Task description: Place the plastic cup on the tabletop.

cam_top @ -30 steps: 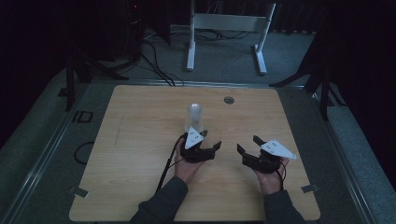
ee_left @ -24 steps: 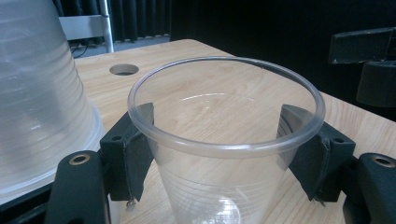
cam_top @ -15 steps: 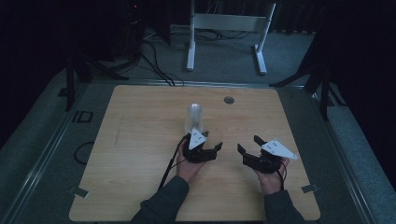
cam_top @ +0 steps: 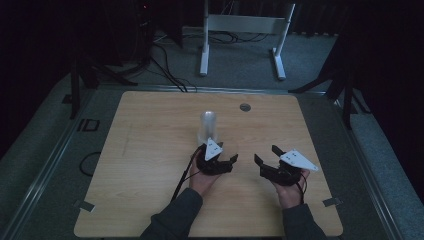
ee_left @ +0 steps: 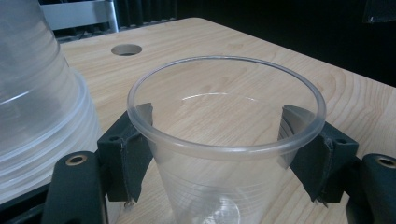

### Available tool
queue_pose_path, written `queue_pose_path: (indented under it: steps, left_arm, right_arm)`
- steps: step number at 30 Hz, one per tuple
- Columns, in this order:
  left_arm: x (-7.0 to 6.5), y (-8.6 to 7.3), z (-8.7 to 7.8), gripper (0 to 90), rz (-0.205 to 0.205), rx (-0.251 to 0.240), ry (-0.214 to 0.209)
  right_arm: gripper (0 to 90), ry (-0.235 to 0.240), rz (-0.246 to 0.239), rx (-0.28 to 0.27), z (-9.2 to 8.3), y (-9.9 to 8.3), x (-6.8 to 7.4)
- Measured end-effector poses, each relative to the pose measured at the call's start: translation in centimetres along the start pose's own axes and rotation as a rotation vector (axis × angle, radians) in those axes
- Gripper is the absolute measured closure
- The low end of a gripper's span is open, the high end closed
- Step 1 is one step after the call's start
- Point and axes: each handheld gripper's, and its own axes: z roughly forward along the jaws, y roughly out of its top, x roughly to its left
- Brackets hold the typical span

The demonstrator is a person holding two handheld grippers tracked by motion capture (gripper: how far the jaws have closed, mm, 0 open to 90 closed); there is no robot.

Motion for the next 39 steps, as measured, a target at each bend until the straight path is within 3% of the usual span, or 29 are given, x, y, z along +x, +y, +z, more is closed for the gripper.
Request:
queue_pose_path:
  steps: [15,26,39]
  left_arm:
    - [0.0,-0.5,-0.1,26.0,-0.001,0.027,-0.016]
    - [0.0,-0.8,-0.5,16.7,0.007,0.061,0.007]
    - [0.0,-2.0,-2.6,12.7,0.008,0.068,0.003]
  right_arm:
    - [24.3,0.003,-0.002,0.005,0.1,-0.1,0.1]
    - [24.2,0.001,0.000,0.003,0.0,-0.1,0.0]
    - [24.3,-0.002,0.002,0.001,-0.1,0.0,-0.1]
